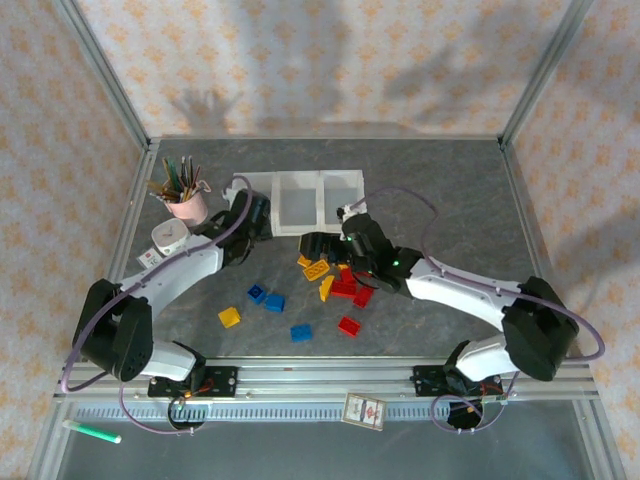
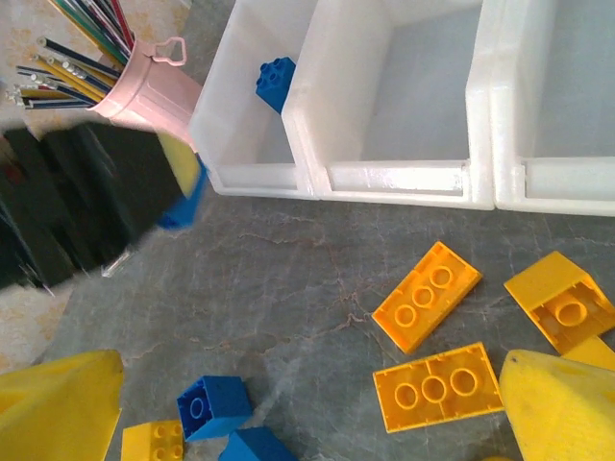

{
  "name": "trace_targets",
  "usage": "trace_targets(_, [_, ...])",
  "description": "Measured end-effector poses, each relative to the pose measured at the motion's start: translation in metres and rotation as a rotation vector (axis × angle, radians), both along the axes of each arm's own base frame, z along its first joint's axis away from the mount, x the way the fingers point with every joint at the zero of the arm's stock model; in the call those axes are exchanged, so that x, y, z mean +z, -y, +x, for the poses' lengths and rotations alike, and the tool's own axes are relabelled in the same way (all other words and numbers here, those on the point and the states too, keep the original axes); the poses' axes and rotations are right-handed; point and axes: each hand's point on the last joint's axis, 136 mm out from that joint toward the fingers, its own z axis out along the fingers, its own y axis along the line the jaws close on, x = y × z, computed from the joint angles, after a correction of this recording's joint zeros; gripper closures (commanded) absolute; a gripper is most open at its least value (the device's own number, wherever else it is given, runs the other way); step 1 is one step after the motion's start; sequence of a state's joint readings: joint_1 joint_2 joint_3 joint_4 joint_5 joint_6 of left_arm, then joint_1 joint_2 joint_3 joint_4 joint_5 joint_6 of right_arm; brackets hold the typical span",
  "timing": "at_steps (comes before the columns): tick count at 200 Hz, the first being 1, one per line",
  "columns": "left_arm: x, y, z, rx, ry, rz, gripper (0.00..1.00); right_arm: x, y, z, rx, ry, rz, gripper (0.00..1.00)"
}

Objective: Sort the legos into containers by color
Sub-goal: Place the lego in the container, then pick up the lego from the center of the table.

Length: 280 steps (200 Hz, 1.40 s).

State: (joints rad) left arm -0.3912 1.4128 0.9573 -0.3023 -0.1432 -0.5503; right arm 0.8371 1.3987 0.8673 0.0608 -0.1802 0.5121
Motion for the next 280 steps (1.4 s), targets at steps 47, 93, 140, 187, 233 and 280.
trace_targets(47, [0.005,-0.023,0.042,0.096,0.029,0.007,0.63,-0.007,-0.008,0.011,-0.005,0.002,-0.031,0.0])
trace_targets(93, [-0.026,-0.023,0.076,0.117,-0.027,0.03,0.58,-0.003,-0.01,0.019,-0.015,0.019,-0.034,0.0])
trace_targets(140, [-0.03,-0.02,0.093,0.11,-0.032,0.05,0.44,-0.001,-0.008,0.024,-0.022,0.03,-0.04,0.0])
trace_targets(187, [-0.025,-0.023,0.092,0.109,-0.028,0.07,0.4,0.008,-0.01,0.026,-0.014,0.045,-0.044,0.0])
trace_targets(233, [-0.002,-0.023,0.071,0.085,0.0,0.033,0.38,0.004,-0.007,0.022,-0.008,0.031,-0.067,0.0])
trace_targets(280, [0.004,-0.026,0.023,0.05,0.001,-0.001,0.36,0.005,0.004,0.009,0.004,0.021,-0.071,0.0])
